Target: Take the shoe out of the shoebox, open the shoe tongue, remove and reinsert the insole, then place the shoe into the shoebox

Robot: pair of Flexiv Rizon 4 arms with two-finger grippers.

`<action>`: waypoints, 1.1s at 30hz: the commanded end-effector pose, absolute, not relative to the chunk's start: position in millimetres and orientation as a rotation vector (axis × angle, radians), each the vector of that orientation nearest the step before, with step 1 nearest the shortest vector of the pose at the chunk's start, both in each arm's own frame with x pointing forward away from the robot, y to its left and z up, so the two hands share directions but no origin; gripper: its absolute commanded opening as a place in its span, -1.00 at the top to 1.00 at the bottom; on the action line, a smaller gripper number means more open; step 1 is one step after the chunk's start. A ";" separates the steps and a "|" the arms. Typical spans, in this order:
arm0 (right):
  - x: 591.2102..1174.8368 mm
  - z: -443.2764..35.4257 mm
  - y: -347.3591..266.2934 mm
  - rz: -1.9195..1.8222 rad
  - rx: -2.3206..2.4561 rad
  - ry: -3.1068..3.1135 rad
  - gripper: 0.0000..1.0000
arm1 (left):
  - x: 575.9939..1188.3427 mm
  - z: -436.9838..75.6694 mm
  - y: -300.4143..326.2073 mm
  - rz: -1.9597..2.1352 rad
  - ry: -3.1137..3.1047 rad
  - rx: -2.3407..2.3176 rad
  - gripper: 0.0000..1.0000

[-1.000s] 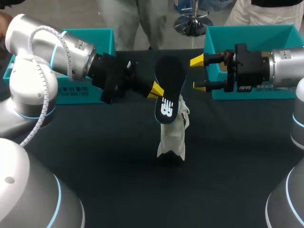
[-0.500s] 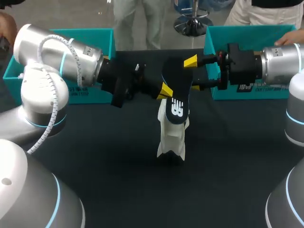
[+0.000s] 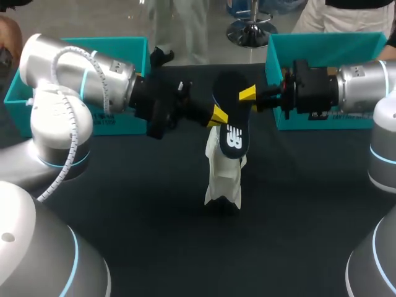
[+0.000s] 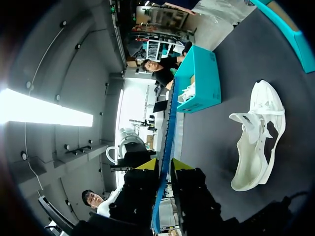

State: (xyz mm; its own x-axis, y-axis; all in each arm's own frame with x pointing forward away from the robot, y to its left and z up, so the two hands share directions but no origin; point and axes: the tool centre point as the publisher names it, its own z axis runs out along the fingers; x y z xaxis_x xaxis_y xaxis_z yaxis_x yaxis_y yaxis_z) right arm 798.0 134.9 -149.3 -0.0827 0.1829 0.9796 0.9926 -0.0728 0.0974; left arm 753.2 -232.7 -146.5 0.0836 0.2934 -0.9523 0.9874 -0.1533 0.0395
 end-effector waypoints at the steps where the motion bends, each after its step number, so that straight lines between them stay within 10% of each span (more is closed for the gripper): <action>1: 800.0 -151.2 138.0 -1.245 -1.362 -1.370 1.00 | 753.0 -147.6 -236.4 -1.110 1.304 1.570 1.00; 9: 798.7 -151.4 137.5 -1.244 -1.368 -1.371 1.00 | 752.0 -149.3 -235.8 -1.108 1.315 1.583 1.00; 10: 798.7 -151.4 137.4 -1.244 -1.369 -1.371 1.00 | 752.0 -149.3 -235.4 -1.102 1.316 1.587 0.55; 11: 798.8 -151.5 137.1 -1.244 -1.371 -1.370 1.00 | 752.2 -149.1 -234.5 -1.096 1.321 1.595 -0.51; 12: 798.9 -152.0 136.6 -1.243 -1.374 -1.370 1.00 | 752.8 -148.9 -233.4 -1.094 1.332 1.607 -1.00; 33: 802.3 -164.2 135.6 -1.199 -1.409 -1.381 1.00 | 771.5 -125.8 -212.8 -0.836 1.651 1.779 -1.00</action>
State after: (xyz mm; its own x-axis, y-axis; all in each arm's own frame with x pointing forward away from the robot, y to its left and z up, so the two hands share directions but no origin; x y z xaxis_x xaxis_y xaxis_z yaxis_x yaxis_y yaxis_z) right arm 799.4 132.3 -164.3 -0.0530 0.2196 0.9741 0.9944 -0.0773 0.0716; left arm 772.1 -212.4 -132.5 0.0419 0.5434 -0.8385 0.9961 -0.0876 -0.0070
